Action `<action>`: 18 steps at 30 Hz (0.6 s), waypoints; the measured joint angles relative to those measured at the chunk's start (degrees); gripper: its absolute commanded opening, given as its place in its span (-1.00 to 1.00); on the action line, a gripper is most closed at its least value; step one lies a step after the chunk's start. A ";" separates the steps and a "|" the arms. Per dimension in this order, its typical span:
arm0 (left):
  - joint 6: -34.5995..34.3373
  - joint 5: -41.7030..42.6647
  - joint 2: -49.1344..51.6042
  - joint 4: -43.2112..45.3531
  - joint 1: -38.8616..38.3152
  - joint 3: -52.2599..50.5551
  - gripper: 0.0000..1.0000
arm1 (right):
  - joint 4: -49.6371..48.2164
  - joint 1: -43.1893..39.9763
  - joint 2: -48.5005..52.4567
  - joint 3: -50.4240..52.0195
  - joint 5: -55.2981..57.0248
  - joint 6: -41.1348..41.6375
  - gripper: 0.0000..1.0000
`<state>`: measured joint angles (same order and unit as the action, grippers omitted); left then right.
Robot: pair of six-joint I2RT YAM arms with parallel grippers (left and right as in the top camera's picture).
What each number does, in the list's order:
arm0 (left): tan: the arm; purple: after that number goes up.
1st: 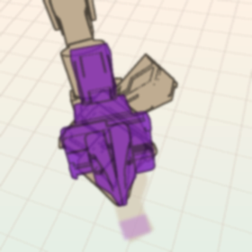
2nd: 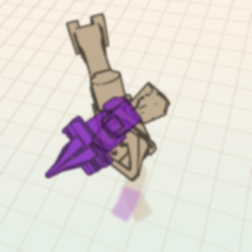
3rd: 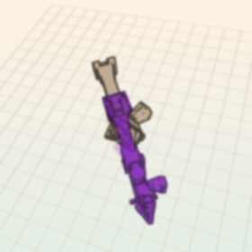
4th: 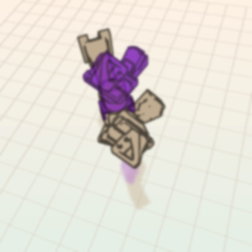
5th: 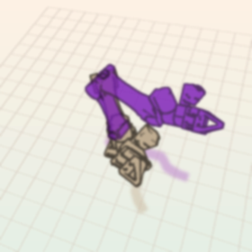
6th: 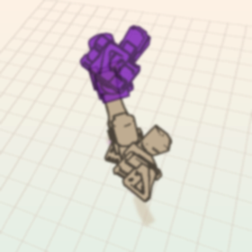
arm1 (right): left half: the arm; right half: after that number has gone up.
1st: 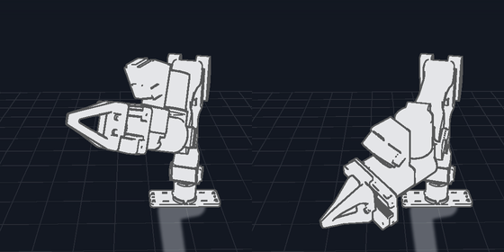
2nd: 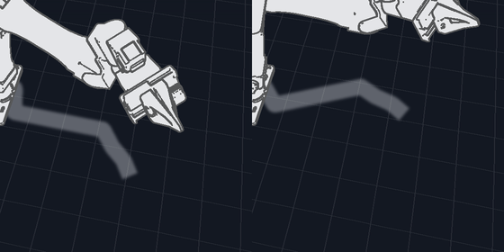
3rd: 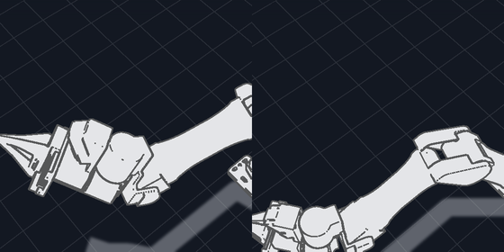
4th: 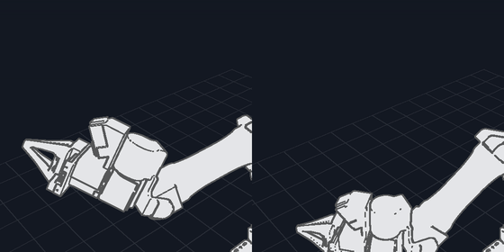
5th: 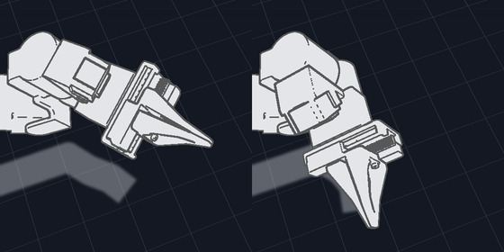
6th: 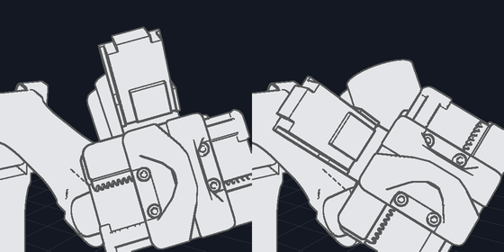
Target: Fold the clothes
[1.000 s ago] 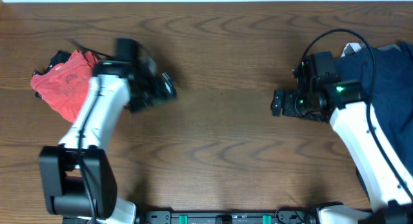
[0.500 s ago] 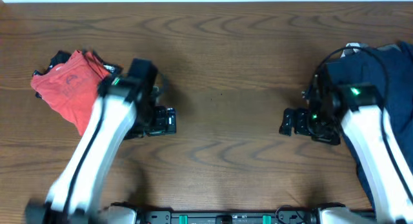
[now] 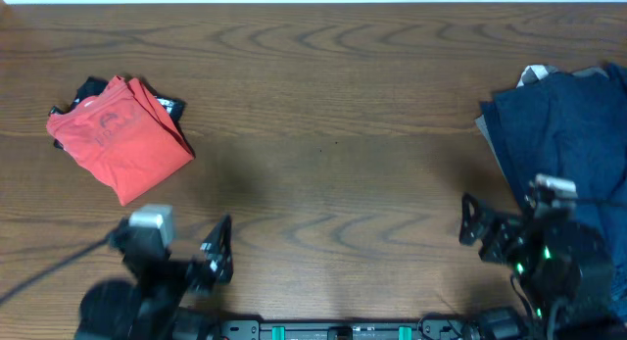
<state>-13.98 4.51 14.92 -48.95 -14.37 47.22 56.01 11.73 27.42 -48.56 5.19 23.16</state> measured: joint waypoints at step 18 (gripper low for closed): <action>-0.42 -0.46 -11.98 -2.08 0.00 -0.07 0.96 | 14.67 0.00 -5.16 0.37 1.07 0.37 0.98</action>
<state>-14.39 4.05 2.94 -51.03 -14.37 47.16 70.67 11.73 22.26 -48.18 6.26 23.53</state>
